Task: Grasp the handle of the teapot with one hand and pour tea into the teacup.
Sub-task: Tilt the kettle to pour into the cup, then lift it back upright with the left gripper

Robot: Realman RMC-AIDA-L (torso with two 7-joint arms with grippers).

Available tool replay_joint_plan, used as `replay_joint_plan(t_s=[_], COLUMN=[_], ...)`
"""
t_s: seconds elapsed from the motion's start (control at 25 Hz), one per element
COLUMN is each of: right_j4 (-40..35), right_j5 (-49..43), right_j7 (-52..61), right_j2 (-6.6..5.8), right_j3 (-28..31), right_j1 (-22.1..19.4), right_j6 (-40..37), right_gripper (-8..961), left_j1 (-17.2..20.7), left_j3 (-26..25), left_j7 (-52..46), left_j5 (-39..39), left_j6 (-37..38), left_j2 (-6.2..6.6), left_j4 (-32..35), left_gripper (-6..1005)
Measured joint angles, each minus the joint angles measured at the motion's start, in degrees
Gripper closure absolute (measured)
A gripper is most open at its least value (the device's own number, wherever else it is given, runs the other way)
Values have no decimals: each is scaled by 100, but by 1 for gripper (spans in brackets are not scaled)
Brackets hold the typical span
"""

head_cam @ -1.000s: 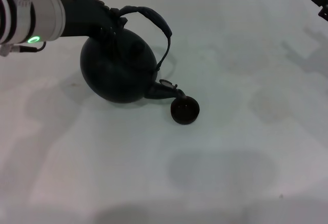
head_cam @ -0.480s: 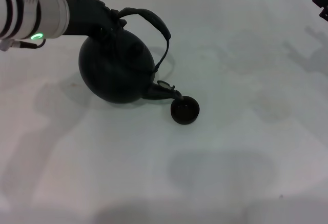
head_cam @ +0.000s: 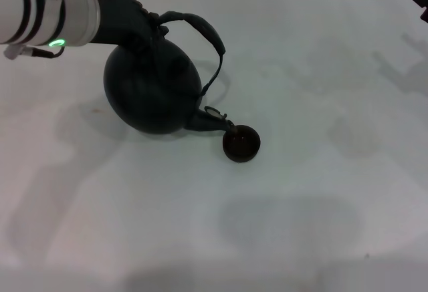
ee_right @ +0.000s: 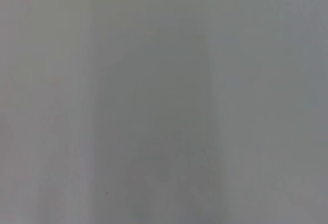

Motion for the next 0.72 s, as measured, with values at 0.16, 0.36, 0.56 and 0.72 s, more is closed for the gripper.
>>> replay_joint_plan(t_s=[0.16, 0.36, 0.56, 0.72], right_j4=[12, 22, 18, 18], right_j5=[-3, -4, -1, 3], right_j7=[-42, -66, -68, -70], right_j2=[0, 0, 0, 0], right_j3=[4, 9, 10, 10], right_j1=[0, 0, 12, 31], right_j6=[-14, -44, -93, -148], right_gripper=[106, 105, 105, 105], left_j1=[-53, -61, -130, -193], left_j3=[31, 51, 52, 61], left_j7=[-50, -53, -68, -105], left_j5=[30, 31, 39, 154], left_j6=[21, 29, 132, 186], left_j2=[8, 8, 6, -1], left_j4=[-33, -41, -44, -50], left_gripper=[849, 849, 849, 848])
